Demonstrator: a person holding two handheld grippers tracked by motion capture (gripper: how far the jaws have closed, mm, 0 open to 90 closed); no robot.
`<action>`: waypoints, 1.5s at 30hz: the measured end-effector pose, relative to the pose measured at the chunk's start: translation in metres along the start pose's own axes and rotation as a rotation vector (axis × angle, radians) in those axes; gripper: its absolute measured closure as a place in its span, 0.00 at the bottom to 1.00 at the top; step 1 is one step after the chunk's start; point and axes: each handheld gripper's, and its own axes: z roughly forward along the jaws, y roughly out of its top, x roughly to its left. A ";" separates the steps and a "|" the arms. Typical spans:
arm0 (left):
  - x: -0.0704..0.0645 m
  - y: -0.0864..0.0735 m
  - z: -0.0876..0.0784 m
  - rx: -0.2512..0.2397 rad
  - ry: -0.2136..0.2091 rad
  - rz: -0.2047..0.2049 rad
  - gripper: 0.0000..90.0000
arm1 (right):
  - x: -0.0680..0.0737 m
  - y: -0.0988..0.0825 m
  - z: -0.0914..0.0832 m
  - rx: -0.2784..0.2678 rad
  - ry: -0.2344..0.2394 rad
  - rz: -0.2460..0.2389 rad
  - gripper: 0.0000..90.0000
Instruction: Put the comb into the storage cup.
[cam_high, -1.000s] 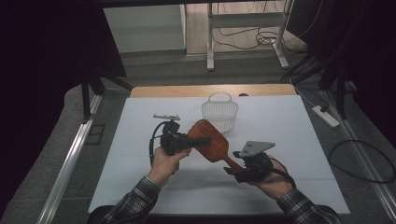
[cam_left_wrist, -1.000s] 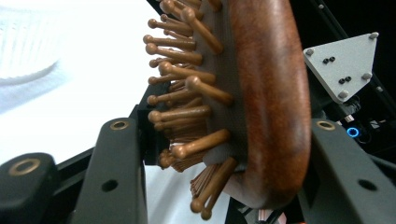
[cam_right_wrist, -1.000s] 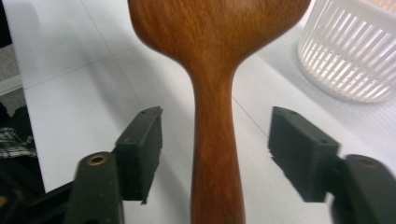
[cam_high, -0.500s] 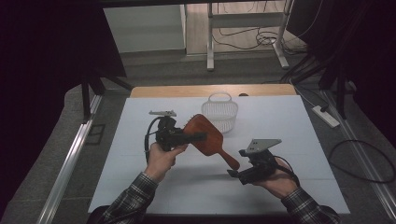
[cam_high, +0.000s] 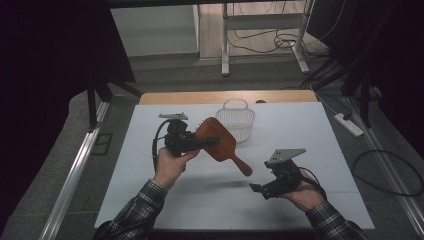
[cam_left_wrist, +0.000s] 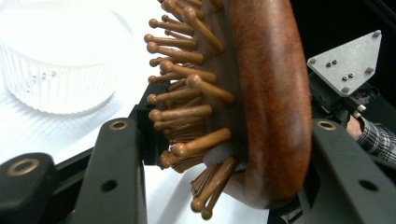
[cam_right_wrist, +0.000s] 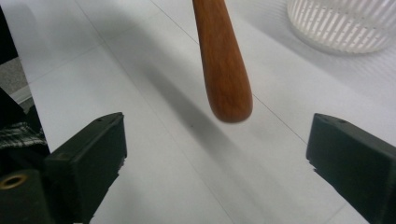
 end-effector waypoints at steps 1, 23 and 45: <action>0.000 0.001 -0.001 -0.002 0.003 -0.001 0.57 | 0.000 -0.001 -0.001 -0.001 -0.005 -0.001 0.04; 0.013 0.018 -0.016 -0.041 0.049 -0.020 0.57 | -0.014 -0.019 -0.015 0.024 -0.022 0.045 0.00; 0.026 0.041 -0.031 -0.087 0.070 -0.046 0.57 | -0.017 -0.041 -0.041 0.070 -0.121 0.105 0.00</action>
